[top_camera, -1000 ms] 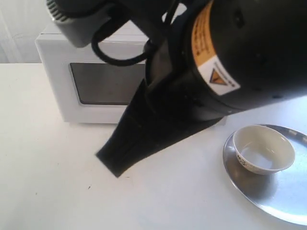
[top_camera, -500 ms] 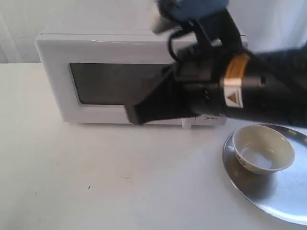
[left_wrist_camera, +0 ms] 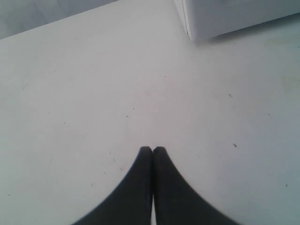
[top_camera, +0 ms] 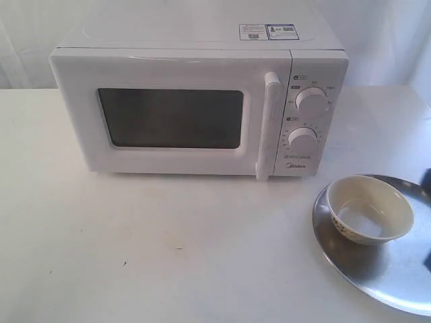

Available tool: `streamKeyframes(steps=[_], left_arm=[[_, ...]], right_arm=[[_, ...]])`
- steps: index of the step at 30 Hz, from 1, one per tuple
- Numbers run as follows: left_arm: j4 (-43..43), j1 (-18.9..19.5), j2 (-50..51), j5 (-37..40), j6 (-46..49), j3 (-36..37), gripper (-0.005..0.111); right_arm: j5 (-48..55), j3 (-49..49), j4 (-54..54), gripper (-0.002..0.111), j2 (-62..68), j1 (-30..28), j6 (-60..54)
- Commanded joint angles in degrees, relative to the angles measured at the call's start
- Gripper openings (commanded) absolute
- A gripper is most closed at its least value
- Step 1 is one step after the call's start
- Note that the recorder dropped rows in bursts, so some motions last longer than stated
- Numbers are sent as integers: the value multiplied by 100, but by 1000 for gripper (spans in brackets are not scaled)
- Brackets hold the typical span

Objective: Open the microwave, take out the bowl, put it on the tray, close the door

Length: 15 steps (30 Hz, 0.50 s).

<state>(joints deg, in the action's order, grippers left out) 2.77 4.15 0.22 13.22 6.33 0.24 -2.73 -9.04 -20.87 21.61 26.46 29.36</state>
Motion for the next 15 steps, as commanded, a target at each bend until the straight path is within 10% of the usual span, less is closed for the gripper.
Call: streamKeyframes(steps=[1, 15], left_arm=[[-21, -21, -22, 2, -10, -24, 0], [-21, -21, -22, 2, -10, -24, 0]], right_arm=[[-398, 796, -47, 0, -1231, -1128, 2], [57, 904, -32, 0, -1883, -1286, 2]])
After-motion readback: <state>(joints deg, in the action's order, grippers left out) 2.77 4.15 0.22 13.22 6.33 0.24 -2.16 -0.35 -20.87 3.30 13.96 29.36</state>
